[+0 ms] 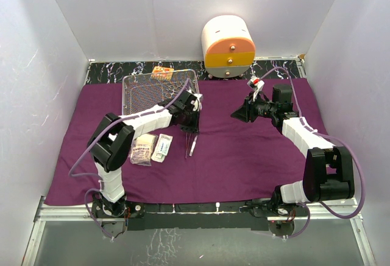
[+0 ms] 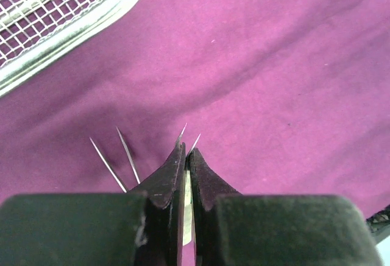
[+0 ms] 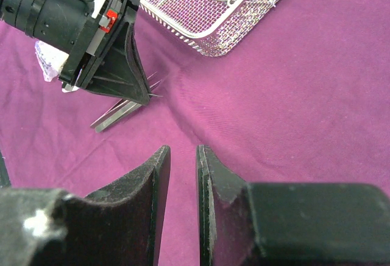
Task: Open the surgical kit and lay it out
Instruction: Place the medical item in the surgical kit.
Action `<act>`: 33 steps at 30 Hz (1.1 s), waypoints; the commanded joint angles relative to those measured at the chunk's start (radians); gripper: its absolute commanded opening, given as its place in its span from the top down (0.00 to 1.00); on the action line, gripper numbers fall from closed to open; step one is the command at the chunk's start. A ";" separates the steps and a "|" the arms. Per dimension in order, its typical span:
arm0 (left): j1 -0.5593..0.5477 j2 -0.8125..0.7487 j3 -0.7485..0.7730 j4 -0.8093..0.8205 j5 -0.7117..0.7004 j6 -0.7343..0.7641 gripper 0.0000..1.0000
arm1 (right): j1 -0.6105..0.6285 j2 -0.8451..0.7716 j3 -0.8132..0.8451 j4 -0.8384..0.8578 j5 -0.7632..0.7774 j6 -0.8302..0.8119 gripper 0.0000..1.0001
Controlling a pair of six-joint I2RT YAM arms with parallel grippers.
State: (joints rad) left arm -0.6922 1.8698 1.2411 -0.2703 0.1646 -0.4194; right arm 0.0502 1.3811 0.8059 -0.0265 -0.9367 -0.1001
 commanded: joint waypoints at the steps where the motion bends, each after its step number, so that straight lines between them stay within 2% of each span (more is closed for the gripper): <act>1: 0.012 -0.070 -0.016 0.040 0.089 -0.032 1.00 | -0.004 -0.014 0.015 0.033 0.000 -0.011 0.78; 22: 0.103 -0.028 -0.184 0.388 0.392 -0.227 1.00 | -0.003 -0.012 0.012 0.036 0.000 -0.013 0.78; 27: 0.109 0.000 -0.191 0.428 0.415 -0.252 1.00 | -0.003 -0.010 0.011 0.036 -0.001 -0.012 0.78; 33: 0.112 0.034 -0.187 0.439 0.395 -0.205 1.00 | -0.003 -0.013 0.009 0.036 -0.002 -0.013 0.78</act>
State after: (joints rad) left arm -0.5858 1.8904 1.0618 0.1440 0.5407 -0.6491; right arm 0.0502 1.3811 0.8059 -0.0265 -0.9367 -0.1009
